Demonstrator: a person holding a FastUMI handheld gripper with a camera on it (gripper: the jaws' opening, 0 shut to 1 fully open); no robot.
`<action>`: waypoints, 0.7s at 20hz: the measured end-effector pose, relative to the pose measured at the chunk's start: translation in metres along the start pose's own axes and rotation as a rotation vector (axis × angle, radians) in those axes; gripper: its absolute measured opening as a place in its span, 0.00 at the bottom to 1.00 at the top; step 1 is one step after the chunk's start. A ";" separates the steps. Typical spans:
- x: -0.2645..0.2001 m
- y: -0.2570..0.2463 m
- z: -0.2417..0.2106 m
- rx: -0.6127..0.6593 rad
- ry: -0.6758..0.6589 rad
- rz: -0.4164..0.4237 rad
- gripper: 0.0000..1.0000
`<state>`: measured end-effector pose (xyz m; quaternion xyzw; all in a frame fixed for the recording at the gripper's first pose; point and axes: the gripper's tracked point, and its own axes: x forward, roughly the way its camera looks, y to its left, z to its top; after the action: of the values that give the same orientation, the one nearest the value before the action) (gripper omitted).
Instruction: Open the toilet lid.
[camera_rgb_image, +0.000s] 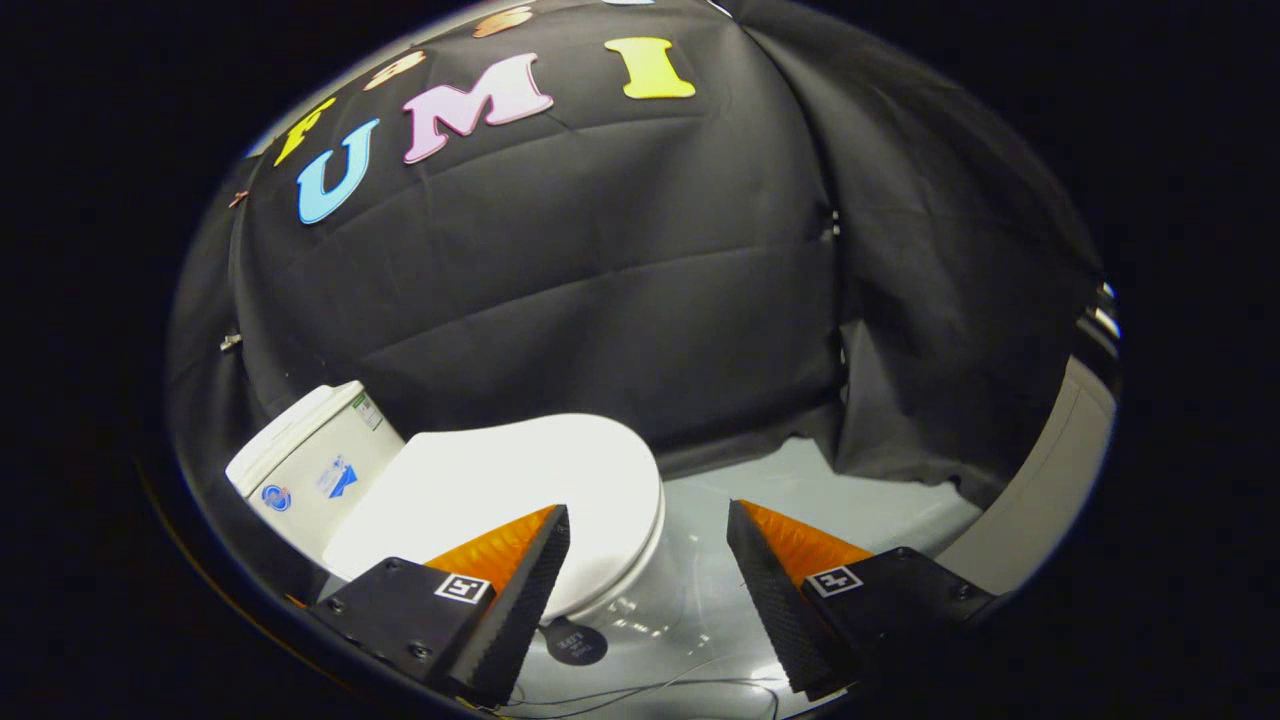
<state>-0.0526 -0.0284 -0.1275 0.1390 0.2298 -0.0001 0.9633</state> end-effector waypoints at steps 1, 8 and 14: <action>0.001 -0.001 -0.011 0.038 0.037 0.000 0.97; 0.002 0.006 -0.077 0.276 0.265 0.048 0.87; 0.001 0.020 -0.104 0.435 0.381 0.080 0.73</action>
<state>-0.0962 0.0187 -0.2122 0.3488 0.3956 0.0147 0.8495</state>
